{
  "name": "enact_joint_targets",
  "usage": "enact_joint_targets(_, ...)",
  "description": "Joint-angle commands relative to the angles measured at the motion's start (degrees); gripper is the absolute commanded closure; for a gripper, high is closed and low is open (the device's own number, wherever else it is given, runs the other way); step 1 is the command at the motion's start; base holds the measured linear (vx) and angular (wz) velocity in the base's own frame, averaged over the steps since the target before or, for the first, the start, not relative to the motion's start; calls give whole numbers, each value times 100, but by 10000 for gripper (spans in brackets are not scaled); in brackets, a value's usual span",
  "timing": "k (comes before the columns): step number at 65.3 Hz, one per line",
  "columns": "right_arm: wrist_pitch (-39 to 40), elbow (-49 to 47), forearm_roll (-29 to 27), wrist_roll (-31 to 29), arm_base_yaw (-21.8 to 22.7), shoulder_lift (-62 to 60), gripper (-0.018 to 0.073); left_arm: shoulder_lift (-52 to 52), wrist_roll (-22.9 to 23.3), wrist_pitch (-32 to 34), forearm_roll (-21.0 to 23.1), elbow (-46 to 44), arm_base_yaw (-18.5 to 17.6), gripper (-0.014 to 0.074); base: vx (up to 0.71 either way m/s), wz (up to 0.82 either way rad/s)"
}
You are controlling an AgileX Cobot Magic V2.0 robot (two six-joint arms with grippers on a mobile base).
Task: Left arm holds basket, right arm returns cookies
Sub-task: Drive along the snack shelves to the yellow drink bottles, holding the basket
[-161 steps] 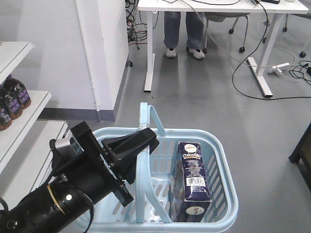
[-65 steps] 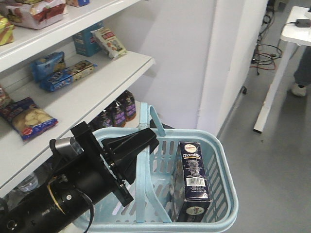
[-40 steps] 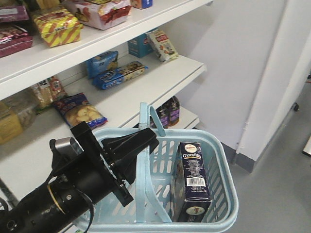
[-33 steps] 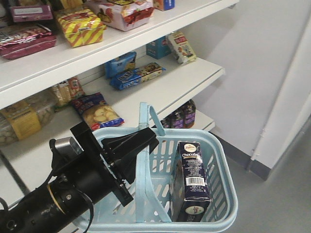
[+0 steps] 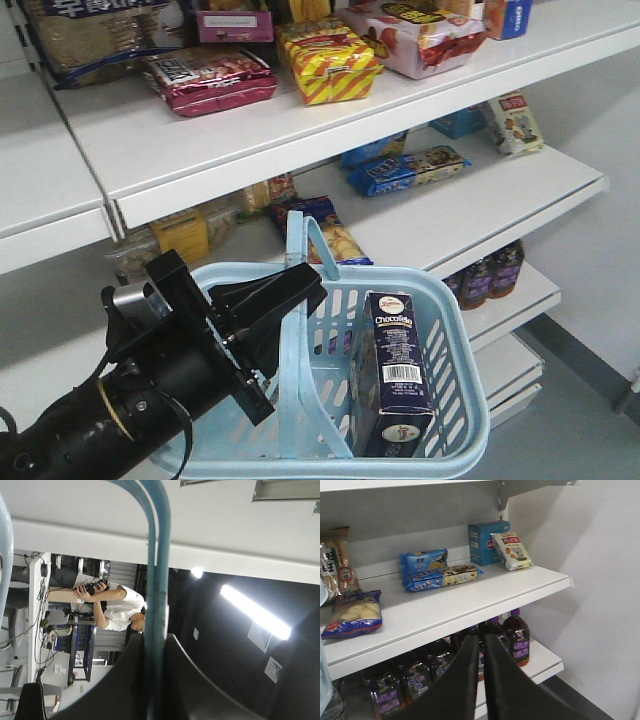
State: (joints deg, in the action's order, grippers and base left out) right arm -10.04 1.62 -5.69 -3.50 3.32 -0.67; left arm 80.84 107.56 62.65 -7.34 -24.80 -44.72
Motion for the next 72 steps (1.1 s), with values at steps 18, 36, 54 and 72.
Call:
enact_joint_targets(18,404,101,20,-45,7,-67,566,-225,5,1599,86,-138,-31,596,2,38)
enact_joint_targets(36,410,101,20,-45,7,-67,566,-225,5,1599,86,-138,-31,596,-2,31)
enact_joint_targets(54,410,101,20,-45,7,-67,566,-225,5,1599,86,-138,-31,596,-4,27)
enact_joint_targets(72,410,101,20,-45,7,-67,566,-225,5,1599,86,-138,-31,596,-3,31)
